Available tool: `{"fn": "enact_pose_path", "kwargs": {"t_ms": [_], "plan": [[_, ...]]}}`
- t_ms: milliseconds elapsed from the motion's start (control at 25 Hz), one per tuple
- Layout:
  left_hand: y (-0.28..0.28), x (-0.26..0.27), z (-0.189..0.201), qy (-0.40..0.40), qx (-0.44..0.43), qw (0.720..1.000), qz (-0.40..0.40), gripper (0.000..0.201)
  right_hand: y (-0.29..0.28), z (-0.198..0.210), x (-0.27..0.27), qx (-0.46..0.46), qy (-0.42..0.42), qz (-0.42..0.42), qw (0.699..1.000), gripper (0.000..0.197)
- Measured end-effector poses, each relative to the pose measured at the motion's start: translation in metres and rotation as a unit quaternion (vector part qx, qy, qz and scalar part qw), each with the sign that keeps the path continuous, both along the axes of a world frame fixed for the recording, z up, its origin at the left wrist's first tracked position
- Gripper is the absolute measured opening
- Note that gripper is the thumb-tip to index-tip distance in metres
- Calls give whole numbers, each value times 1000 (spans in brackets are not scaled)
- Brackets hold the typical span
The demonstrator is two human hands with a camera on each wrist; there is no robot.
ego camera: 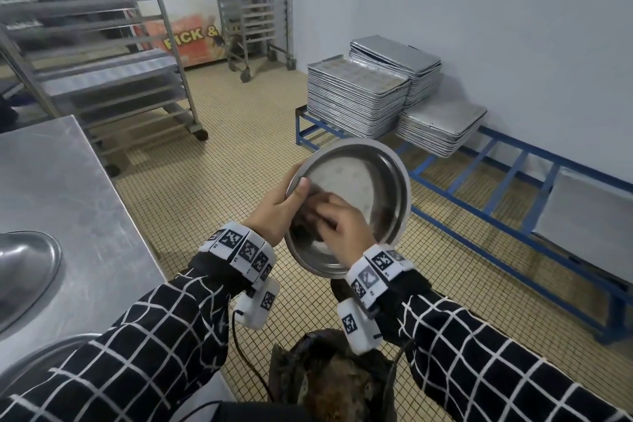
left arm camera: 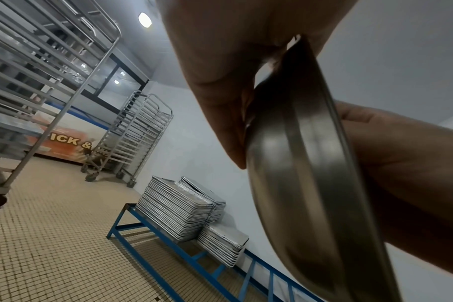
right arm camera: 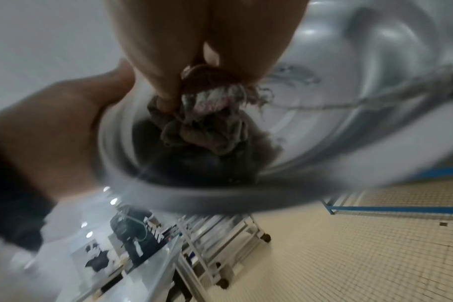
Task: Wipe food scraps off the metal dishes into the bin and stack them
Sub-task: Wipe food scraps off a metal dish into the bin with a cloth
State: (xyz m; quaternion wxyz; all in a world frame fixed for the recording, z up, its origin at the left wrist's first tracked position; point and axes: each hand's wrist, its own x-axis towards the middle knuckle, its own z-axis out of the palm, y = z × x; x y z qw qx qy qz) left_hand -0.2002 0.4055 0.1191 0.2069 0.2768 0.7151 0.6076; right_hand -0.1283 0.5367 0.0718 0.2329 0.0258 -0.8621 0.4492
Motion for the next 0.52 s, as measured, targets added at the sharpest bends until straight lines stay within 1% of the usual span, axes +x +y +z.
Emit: {"fn": "enact_pose_path", "kwargs": {"t_ms": [80,160,240,280,320,360,400,480,520], "plan": [[-3,-4,2,8,8,1000,27,26,-1,-11,7,20,-34,44,998,30],[-8,-6,7,13,12,999,45,25,5,-17,15,62,-68,72,993,28],[-11,-8,10,28,18,998,53,27,18,-19,23,118,-101,74,985,26],[-12,-8,11,40,18,998,55,27,24,-19,27,129,-111,68,983,24],[-12,-7,12,49,20,997,55,26,29,-19,33,127,-115,51,984,24],[-12,-5,13,55,22,997,56,27,32,-18,38,110,-116,16,987,23],[-11,-3,12,60,25,996,61,29,31,-16,42,75,-104,-41,991,24],[-10,-1,9,62,39,994,79,27,19,-8,45,-14,-22,-158,987,25],[-9,1,10,54,46,993,94,28,8,-2,43,-42,21,-173,984,25]]}}
